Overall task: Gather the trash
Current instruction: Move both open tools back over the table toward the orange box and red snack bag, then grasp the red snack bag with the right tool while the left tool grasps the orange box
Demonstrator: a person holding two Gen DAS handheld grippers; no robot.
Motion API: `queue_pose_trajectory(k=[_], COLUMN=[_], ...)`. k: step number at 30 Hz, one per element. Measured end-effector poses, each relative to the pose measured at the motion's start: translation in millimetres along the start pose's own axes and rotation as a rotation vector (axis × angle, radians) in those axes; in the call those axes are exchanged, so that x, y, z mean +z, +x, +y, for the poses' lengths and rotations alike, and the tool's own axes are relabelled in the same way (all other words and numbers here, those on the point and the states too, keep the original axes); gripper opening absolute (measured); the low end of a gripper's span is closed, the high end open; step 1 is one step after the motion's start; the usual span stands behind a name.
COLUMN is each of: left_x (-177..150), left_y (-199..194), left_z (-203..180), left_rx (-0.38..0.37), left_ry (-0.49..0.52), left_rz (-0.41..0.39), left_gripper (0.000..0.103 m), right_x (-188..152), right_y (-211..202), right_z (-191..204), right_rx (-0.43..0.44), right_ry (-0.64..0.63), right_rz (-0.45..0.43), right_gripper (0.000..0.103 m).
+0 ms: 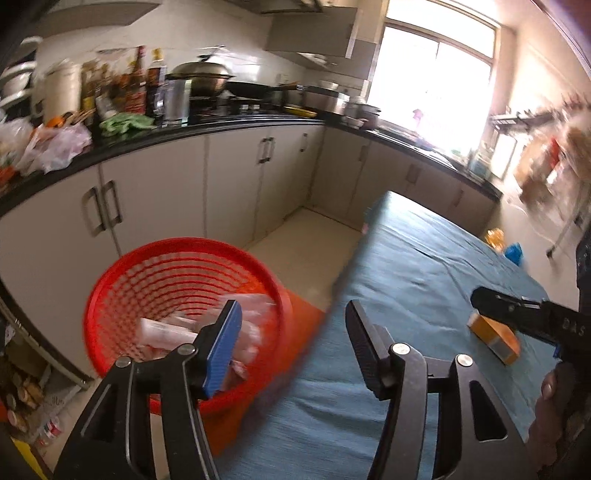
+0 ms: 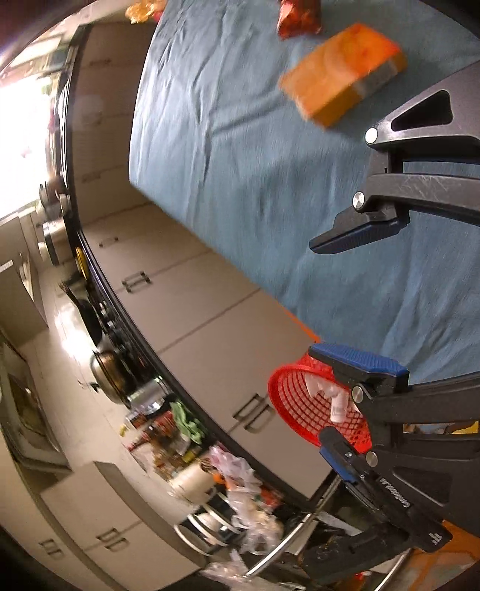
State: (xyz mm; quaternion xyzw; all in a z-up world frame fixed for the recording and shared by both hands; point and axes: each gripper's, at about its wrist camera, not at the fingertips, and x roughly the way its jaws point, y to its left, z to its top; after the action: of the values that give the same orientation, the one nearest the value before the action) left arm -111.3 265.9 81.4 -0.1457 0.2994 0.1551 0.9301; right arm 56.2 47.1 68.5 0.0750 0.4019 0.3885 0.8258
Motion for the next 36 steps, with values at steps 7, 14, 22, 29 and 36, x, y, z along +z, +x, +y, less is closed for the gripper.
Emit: queue_pose_trajectory(k=[7, 14, 22, 29, 36], left_x=[-19.0, -43.9, -64.1, -66.5, -57.7], left_y=[11.9, 36.2, 52.8, 61.7, 69.3], left_z=[-72.9, -146.3, -182.4, -186.4, -180.5], left_rx=[-0.096, -0.223, -0.248, -0.241, -0.231], left_ry=[0.12, 0.206, 0.266, 0.29, 0.272], left_rz=[0.083, 0.223, 0.306, 0.329, 0.336], left_gripper=[0.061, 0.062, 0.063, 0.063, 0.063], right_x=[-5.6, 4.2, 41.1, 36.0, 14.6], right_y=[-39.1, -75.5, -76.0, -44.6, -56.9], right_z=[-49.3, -106.4, -191.8, -226.8, -219.0], right_rx=[-0.035, -0.113, -0.28, -0.216, -0.19], right_ry=[0.074, 0.141, 0.139, 0.174, 0.152], right_rz=[-0.051, -0.082, -0.065, 0.037, 0.13], right_gripper=[0.054, 0.054, 0.054, 0.054, 0.055])
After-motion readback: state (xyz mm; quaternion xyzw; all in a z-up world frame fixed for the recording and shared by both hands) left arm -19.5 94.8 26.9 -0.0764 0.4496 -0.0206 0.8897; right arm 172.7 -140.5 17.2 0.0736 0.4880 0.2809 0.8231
